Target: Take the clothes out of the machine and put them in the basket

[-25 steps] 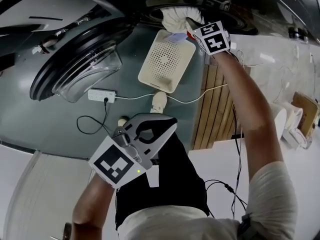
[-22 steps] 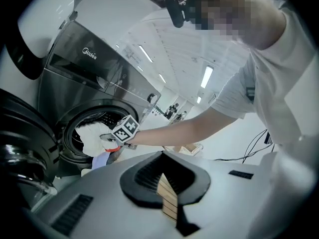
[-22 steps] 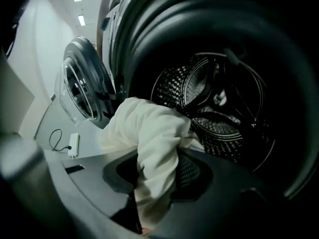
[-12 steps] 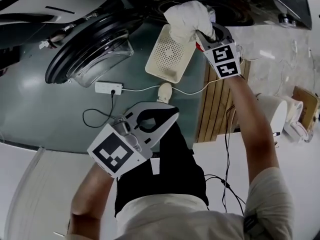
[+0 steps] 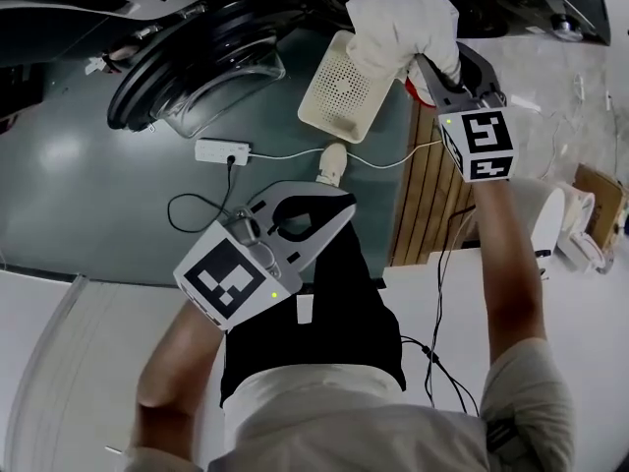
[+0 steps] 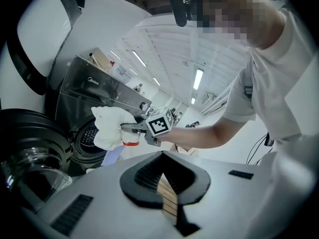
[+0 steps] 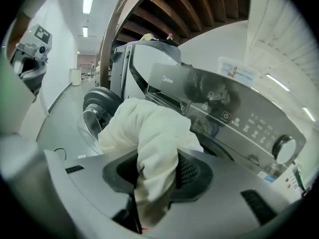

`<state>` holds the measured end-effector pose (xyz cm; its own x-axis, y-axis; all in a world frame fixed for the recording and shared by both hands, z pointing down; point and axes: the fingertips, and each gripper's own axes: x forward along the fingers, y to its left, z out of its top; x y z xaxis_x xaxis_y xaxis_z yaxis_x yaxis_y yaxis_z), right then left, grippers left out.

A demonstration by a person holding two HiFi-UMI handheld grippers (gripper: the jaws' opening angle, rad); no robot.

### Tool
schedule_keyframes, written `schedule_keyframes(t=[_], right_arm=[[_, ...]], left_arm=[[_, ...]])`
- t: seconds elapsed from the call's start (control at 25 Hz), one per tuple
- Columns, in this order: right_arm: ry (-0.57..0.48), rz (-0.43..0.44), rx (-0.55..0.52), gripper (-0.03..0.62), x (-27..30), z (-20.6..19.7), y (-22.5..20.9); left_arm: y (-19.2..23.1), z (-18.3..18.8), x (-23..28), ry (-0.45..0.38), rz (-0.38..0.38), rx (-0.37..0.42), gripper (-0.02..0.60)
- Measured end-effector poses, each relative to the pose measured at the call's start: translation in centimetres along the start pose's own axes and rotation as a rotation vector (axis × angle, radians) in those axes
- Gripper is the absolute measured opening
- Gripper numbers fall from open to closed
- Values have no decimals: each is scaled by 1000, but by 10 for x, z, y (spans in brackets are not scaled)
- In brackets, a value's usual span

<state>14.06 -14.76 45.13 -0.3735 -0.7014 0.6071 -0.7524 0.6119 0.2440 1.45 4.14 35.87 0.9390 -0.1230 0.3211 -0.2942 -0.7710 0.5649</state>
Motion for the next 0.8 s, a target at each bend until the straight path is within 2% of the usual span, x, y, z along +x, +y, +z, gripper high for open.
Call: schedule_keyframes(t=[0.32,0.8], right_arm=[[-33,-24,15,143,-37,24,38],[23,-6,105,143,-23,-32,101]], left_arm=[[-5,-17,-34,-10,13,-3,-3],[-5,-53,-54,11,17,-22,-3]])
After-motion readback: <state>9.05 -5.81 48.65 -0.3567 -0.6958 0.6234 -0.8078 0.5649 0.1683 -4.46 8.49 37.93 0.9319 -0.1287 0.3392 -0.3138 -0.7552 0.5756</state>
